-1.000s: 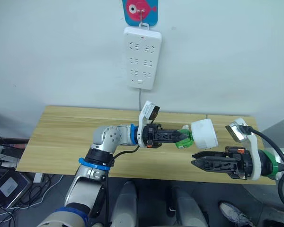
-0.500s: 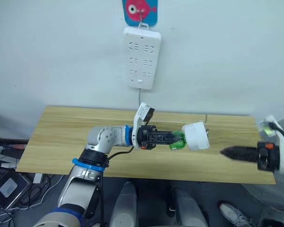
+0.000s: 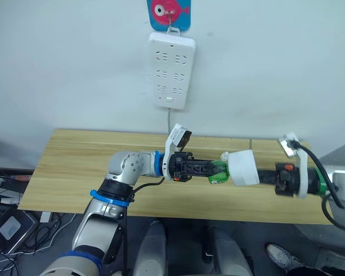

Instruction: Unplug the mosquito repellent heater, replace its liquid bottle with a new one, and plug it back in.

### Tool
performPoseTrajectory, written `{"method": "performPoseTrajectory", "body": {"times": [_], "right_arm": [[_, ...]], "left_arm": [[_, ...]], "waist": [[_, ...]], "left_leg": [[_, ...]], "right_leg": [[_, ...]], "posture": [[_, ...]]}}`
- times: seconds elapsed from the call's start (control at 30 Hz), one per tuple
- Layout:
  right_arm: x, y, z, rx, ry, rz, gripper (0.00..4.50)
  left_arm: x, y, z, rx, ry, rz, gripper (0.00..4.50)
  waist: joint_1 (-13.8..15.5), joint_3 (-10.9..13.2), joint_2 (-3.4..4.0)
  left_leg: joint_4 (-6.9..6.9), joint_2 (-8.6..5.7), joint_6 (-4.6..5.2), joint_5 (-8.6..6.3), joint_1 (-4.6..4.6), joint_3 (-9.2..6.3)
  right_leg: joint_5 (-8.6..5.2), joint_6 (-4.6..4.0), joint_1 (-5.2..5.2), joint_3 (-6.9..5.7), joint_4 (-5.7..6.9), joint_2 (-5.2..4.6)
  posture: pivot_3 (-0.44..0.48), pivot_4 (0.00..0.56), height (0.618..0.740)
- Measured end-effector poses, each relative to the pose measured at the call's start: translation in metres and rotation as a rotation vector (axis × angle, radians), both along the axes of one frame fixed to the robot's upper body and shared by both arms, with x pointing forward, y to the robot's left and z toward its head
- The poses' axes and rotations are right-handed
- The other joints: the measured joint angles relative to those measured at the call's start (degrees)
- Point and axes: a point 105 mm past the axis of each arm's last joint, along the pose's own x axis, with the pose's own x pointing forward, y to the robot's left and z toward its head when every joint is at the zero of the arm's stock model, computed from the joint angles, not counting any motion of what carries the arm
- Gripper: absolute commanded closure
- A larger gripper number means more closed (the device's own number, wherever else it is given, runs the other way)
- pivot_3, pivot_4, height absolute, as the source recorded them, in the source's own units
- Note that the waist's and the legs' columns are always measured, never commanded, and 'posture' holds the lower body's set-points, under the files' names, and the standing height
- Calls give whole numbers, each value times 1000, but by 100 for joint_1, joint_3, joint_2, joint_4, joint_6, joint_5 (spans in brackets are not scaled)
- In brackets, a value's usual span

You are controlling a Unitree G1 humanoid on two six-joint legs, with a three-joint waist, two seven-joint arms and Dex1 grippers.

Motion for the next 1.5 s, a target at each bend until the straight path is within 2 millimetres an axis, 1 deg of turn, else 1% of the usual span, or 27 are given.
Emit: {"method": "performPoseTrajectory", "body": {"times": [0.07, 0.13, 0.23, 0.3, 0.4, 0.5, 0.57, 0.63, 0.73, 0.8, 0.87, 0.97, 1.07, 1.13, 1.27, 1.4, 1.5], "right_arm": [[-17, 3, 10, 21, 26, 55, 4478], [-27, 6, 20, 43, 10, 100, 4478], [-33, 10, 28, 88, -7, 141, 4478], [-33, 13, 39, 111, -49, 171, 4478], [-25, 20, 55, 137, -138, 201, 4478], [-11, 26, 69, 186, -207, 191, 4478], [8, 31, 81, 203, -265, 135, 4478], [28, 31, 87, 197, -291, 47, 4478], [56, 26, 81, 120, -266, -112, 4478], [71, 20, 78, 110, -245, -199, 4478], [81, 12, 76, 85, -242, -263, 4478], [86, 4, 71, 34, -247, -292, 4478], [82, -2, 57, -1, -228, -279, 4478], [78, -6, 39, -40, -194, -277, 4478], [64, -6, 4, -88, -121, -250, 4478], [49, -1, -7, -93, -82, -200, 4478], [38, -4, -4, -80, -50, -179, 4478]], "left_arm": [[3, 0, -2, 5, -6, 24, 2240], [5, 0, -3, 12, -5, 39, 2240], [5, -2, -4, 8, -2, 36, 2240], [6, -2, -4, 11, -4, 38, 2240], [8, -2, -6, 17, -5, 46, 2240], [8, -3, -5, 23, -17, 44, 2240], [8, -3, -4, 24, -20, 35, 2240], [6, -3, -4, 27, -23, 24, 2240], [5, -3, -6, 33, -22, 17, 2240], [5, -3, -6, 34, -22, 16, 2240], [4, -3, -6, 35, -24, 14, 2240], [4, -1, -6, 36, -22, 12, 2240], [3, 0, -6, 35, -26, 7, 2240], [1, 0, -5, 35, -25, 1, 2240], [0, -1, -4, 30, -19, -6, 2240], [1, -2, -3, 21, -19, -2, 2240], [2, -1, 2, -11, -30, 5, 2240]], "waist": [[-13, 0, -1], [-22, 1, -2], [-46, 1, -2], [-54, 1, -2], [-56, 1, -2], [-58, 1, -3], [-68, 1, -3], [-78, 1, -3], [-80, 1, -3], [-84, 1, -3], [-86, 1, -3], [-93, 1, -3], [-91, 1, -3], [-89, 1, -3], [-92, 1, -3], [-91, 1, -3], [-91, 1, -3]], "left_leg": [[3, 2, 0, 0, 2, 1], [5, 3, 0, 1, 7, 1], [6, 3, 0, 1, 10, 2], [7, 3, 0, 1, 13, 4], [5, 3, 0, 1, 13, 3], [4, 3, 0, 1, 9, 3], [3, 2, 0, 1, 9, 4], [2, 4, 0, 1, 8, 2], [1, 3, 0, 1, 2, -4], [3, 1, 0, 1, 0, -1], [2, 0, 0, 1, -1, 0], [1, 2, 0, 1, 0, -1], [1, 4, 1, 1, 0, -3], [1, 3, 0, 1, 0, -3], [3, 3, 0, 1, 2, -2], [5, 3, 0, 1, 3, 0], [5, 3, 0, 1, 3, 0]], "right_leg": [[0, 0, 3, 2, 0, 1], [0, 0, 7, 2, 0, 3], [2, 1, 7, 4, 4, 5], [2, 1, 7, 6, 6, 5], [3, 1, 7, 5, 5, 6], [3, 1, 4, 4, 3, 5], [3, 1, 3, 6, 3, 5], [3, 0, 2, 2, 4, 5], [3, 0, 1, -3, 3, 4], [3, -1, 0, 1, 2, 2], [4, -2, -1, 0, 2, 2], [4, -2, -2, -1, 4, 3], [3, -2, -2, -4, 4, 4], [3, -2, -2, -2, 4, 4], [3, -1, -2, 0, 8, 4], [3, -1, -1, 1, 9, 4], [3, -1, 0, 1, 8, 4]], "posture": [[175, 287, 740], [173, 287, 740], [164, 287, 740], [159, 286, 740], [157, 284, 740], [152, 284, 740], [152, 284, 740], [151, 283, 740], [152, 283, 740], [152, 283, 740], [159, 285, 740], [163, 284, 740], [166, 284, 740], [168, 284, 740], [175, 283, 740], [178, 283, 740], [178, 281, 740]]}}
